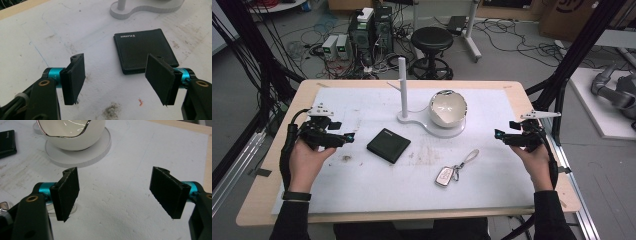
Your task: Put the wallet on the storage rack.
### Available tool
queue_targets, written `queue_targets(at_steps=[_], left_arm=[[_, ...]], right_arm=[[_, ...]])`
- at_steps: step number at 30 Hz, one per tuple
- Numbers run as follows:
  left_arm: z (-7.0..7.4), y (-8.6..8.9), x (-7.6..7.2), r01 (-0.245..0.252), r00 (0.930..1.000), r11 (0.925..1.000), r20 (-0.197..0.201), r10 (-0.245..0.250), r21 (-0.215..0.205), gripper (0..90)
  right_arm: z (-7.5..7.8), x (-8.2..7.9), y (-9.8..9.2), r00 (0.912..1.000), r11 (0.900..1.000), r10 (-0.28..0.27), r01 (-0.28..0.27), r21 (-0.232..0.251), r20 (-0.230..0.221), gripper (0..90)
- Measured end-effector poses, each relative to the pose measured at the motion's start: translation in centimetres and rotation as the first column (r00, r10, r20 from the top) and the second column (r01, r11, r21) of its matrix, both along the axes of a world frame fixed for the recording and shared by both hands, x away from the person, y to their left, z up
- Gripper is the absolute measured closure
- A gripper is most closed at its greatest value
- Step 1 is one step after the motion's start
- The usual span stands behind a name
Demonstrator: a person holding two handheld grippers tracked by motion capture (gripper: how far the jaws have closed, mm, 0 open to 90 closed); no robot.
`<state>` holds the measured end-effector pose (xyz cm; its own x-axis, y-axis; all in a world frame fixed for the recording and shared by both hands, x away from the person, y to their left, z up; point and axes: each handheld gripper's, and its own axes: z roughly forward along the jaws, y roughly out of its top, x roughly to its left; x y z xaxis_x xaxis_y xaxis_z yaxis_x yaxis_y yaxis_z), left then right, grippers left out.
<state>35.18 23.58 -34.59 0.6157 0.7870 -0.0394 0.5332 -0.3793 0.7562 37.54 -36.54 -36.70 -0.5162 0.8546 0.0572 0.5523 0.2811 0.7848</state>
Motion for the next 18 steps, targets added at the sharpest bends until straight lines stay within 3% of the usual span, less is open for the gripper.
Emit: queue_targets(at_steps=[8, 13, 18], left_arm=[[-0.4, -0.9, 0.3, 0.03, 0.9995, 0.9996, -0.01, -0.03, 0.001, 32.4], [-1.3, -1.3, 0.5, 0.043, 0.9983, 0.9988, -0.038, -0.044, -0.021, 32.4], [-2.6, -2.1, 1.0, 0.056, 0.9954, 0.9982, -0.077, -0.058, -0.018, 32.4]], right_arm=[[-0.1, 0.0, -0.2, 1.0, 1.0, -0.004, 0.004, 0.004, -0.003, 24.3], [-0.2, 0.1, -0.3, 1.0, 1.0, -0.005, 0.005, 0.004, -0.006, 24.3], [-0.3, 0.2, 0.0, 0.9999, 1.0, 0.0, 0.0, -0.001, -0.011, 24.3]])
